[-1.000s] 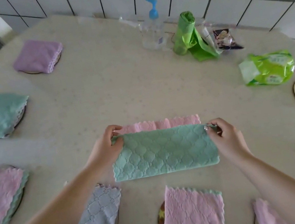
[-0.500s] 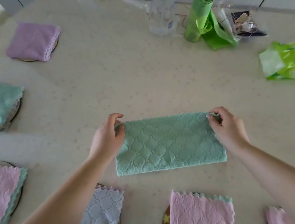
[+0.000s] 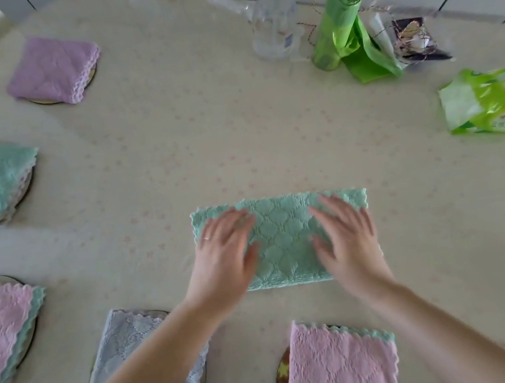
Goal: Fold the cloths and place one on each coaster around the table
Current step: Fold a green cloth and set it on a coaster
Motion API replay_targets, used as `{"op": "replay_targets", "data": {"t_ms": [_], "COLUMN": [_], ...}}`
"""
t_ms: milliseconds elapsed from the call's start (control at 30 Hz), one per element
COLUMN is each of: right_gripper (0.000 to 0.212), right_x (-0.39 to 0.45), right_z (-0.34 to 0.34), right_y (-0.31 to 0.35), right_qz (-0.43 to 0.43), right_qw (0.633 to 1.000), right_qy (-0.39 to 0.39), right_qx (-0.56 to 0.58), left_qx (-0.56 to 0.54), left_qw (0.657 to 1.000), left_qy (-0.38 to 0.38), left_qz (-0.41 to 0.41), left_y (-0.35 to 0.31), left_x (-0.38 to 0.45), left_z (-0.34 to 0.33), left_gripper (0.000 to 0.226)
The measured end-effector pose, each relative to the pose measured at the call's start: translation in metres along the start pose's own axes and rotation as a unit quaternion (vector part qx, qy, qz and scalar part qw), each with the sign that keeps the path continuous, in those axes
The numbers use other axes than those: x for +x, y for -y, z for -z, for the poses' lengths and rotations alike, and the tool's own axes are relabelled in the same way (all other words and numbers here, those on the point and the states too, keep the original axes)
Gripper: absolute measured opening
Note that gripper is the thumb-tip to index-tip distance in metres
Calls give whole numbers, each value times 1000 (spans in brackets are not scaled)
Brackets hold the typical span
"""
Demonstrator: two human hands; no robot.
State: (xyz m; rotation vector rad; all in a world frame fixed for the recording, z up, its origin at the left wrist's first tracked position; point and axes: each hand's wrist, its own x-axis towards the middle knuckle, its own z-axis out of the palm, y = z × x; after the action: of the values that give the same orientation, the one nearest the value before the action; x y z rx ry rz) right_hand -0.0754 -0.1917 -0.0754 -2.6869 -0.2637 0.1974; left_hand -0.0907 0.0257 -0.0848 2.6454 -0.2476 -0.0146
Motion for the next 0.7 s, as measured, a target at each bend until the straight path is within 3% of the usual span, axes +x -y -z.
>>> {"op": "replay_targets", "data": {"t_ms": [100,467,700], "right_gripper": [57,68,70], "right_x": [-13,-28,-41], "right_z": [-27,-30,-6], "right_y": [17,-25,-69], "right_qz": [7,8,-6], "right_qw": [995,978,976], "right_qy": [54,64,91], "right_qx": [-82,-199,-199], "left_qx": [69,207,220], "left_qw": [995,959,959], "left_qy": [55,135,147], "left_qz": [-44,-138,-104], "left_y": [-22,15,57], "left_x": [-9,0,-5], "left_z": [-27,-23,1], "left_gripper": [49,67,68]}}
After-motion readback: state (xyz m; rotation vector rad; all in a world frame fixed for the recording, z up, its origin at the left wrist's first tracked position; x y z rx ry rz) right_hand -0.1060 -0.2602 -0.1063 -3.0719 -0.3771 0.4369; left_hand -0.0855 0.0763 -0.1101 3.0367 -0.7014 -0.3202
